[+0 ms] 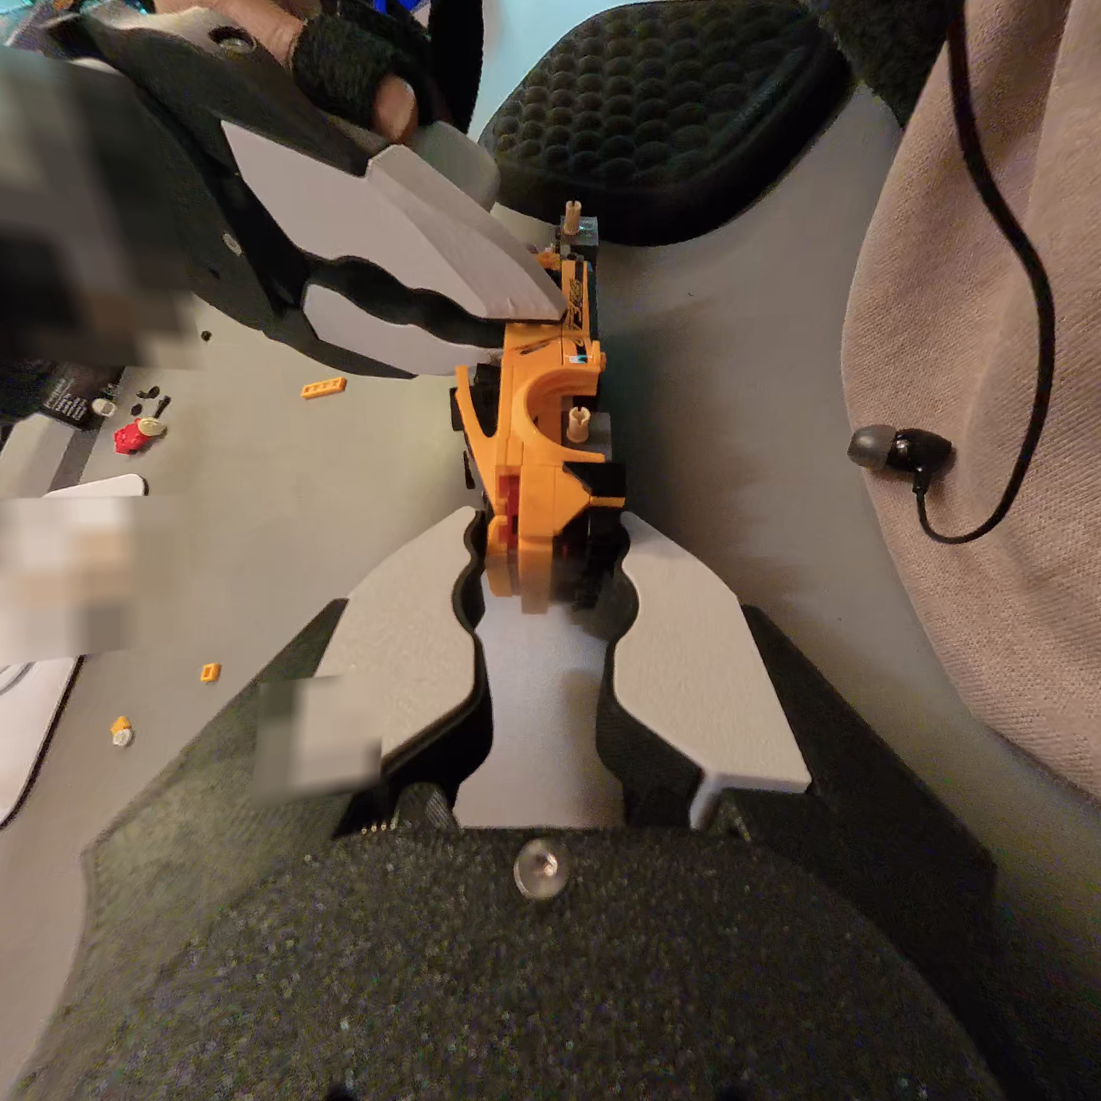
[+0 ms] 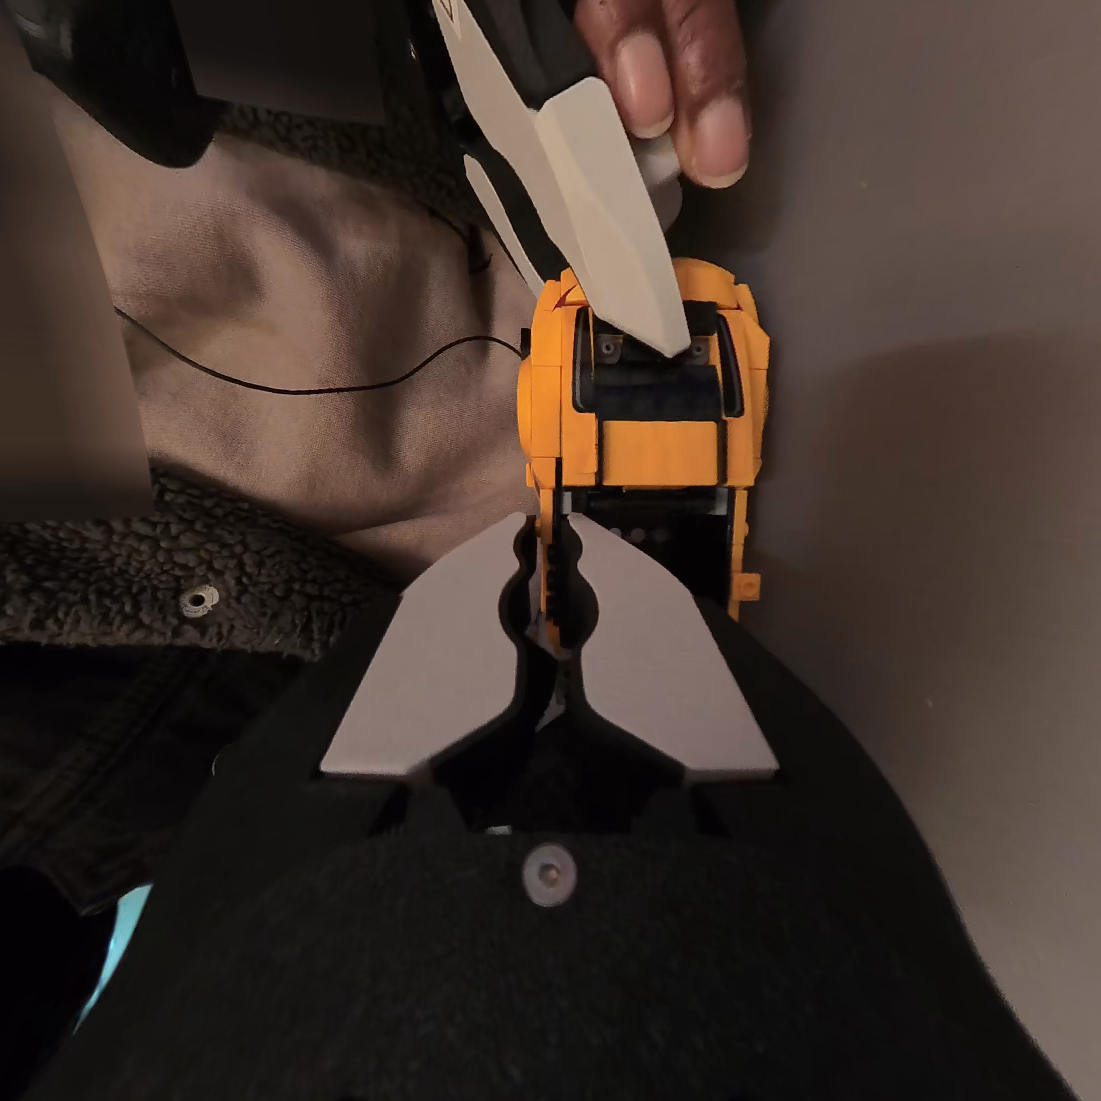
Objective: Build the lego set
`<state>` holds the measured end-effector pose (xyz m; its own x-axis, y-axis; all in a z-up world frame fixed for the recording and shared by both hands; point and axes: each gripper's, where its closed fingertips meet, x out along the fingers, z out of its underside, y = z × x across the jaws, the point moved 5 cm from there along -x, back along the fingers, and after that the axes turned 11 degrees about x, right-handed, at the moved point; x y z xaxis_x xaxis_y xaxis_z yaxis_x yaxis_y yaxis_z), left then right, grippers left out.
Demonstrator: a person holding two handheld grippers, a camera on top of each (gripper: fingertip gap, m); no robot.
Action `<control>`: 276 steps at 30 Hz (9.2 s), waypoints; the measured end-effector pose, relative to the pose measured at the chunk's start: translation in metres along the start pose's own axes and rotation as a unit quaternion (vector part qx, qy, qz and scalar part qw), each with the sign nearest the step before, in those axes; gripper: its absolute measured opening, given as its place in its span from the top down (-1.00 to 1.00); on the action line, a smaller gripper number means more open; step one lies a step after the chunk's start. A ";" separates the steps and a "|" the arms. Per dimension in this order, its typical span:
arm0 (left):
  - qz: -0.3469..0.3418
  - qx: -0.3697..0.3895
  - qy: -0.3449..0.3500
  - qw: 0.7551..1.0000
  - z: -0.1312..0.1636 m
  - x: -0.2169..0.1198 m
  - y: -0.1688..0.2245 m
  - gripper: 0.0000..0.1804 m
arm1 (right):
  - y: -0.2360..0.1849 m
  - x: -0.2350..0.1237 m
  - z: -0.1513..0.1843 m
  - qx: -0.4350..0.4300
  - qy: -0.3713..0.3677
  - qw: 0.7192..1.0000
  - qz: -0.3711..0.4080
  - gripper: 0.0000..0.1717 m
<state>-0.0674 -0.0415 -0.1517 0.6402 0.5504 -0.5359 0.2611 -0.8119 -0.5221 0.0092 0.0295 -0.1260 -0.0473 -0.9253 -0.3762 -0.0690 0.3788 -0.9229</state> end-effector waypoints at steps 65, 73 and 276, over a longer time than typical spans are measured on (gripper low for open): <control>0.104 -0.172 0.049 0.978 0.011 -0.001 -0.009 0.57 | -0.027 0.001 -0.005 -0.171 0.091 0.921 0.337 1.00; 0.101 -0.164 0.046 0.980 0.011 -0.002 -0.009 0.57 | -0.026 -0.001 -0.010 -0.116 0.062 0.939 0.318 1.00; 0.094 -0.180 0.047 0.978 0.008 0.000 -0.025 0.42 | -0.007 -0.049 0.001 -0.109 0.111 0.963 0.219 0.71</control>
<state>-0.0798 -0.0199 -0.1443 0.7607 0.3778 -0.5278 0.3588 -0.9224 -0.1431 0.0133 0.0717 -0.1008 -0.3288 -0.6590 -0.6765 -0.2002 0.7487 -0.6320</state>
